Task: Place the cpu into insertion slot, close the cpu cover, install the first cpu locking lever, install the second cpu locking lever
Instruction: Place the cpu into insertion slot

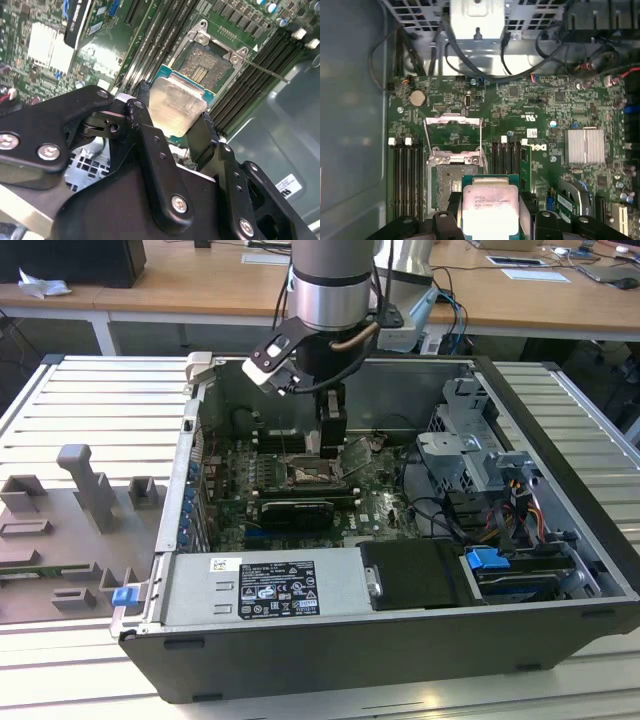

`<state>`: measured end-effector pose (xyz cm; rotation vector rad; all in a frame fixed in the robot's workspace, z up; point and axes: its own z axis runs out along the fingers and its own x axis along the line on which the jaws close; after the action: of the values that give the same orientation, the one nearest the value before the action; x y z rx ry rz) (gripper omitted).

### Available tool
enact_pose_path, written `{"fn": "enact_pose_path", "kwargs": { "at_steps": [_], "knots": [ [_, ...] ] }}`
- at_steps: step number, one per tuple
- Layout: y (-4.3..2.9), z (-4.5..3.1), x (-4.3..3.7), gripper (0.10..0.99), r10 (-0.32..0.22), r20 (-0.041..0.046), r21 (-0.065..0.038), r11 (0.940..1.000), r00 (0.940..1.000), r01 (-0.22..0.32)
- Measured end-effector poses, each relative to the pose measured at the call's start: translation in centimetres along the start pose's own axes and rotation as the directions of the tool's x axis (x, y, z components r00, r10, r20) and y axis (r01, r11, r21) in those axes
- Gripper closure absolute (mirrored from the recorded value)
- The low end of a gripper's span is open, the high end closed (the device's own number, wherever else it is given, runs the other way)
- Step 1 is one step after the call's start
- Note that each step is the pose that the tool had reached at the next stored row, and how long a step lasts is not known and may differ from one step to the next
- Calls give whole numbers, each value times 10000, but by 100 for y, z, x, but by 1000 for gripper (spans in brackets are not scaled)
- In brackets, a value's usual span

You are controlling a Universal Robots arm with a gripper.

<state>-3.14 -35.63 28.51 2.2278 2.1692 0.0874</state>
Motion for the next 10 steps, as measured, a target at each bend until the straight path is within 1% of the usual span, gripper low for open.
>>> {"fn": "enact_pose_path", "kwargs": {
  "at_steps": [2, 5, 6, 10],
  "knots": [
    [-5, 40, 8, 549, -32, -5, 0, 10000, 10000, 32],
    [-11, 102, 23, 549, -408, -27, -8, 9992, 9992, 408],
    [-13, 124, 38, 549, -492, -32, -11, 9988, 9988, 492],
    [-22, 217, 133, 549, -484, -32, -11, 9988, 9988, 484]
  ]
}}
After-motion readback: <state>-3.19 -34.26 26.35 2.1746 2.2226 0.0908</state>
